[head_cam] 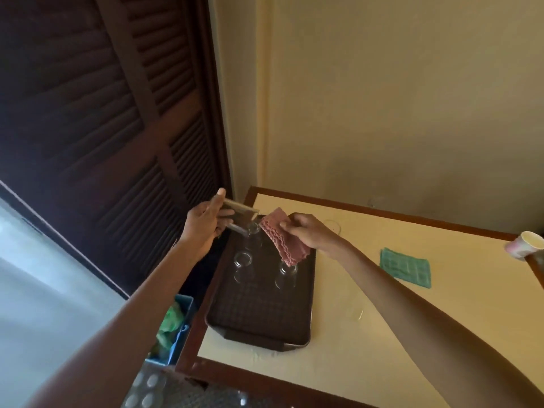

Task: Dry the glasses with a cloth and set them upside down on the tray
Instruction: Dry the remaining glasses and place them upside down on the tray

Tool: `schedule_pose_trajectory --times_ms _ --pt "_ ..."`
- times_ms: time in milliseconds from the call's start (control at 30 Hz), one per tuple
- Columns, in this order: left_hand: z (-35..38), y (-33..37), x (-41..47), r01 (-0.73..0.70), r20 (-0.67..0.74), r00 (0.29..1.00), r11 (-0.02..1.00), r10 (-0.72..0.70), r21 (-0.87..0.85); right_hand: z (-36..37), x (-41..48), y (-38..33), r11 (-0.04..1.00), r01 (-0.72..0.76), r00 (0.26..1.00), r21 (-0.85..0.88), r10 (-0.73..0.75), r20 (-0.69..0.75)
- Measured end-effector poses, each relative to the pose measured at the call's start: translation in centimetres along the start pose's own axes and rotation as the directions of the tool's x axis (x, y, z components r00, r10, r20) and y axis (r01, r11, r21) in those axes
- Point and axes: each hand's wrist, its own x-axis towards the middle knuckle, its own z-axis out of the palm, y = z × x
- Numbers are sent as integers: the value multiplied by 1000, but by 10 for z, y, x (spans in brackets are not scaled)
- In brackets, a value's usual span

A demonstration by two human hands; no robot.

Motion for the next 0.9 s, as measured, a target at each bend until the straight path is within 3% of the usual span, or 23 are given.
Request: schedule_pose_trajectory --times_ms 200,300,433,567,900 --pt "-33 -64 -6 32 -42 999 941 -19 338 32 14 29 955 -107 984 277 141 -107" --pt "-40 -93 -17 -2 14 1000 811 -8 585 44 22 42 912 -151 972 381 207 -111" --pt "-41 -126 -26 -81 144 989 655 -43 751 53 28 52 902 -203 944 382 283 -167" --pt "-44 -152 -29 -92 175 980 556 -99 826 55 27 54 879 -222 921 422 331 -204" --pt "-49 -176 -30 -157 231 968 478 -99 864 49 18 61 841 -250 895 479 390 -218"
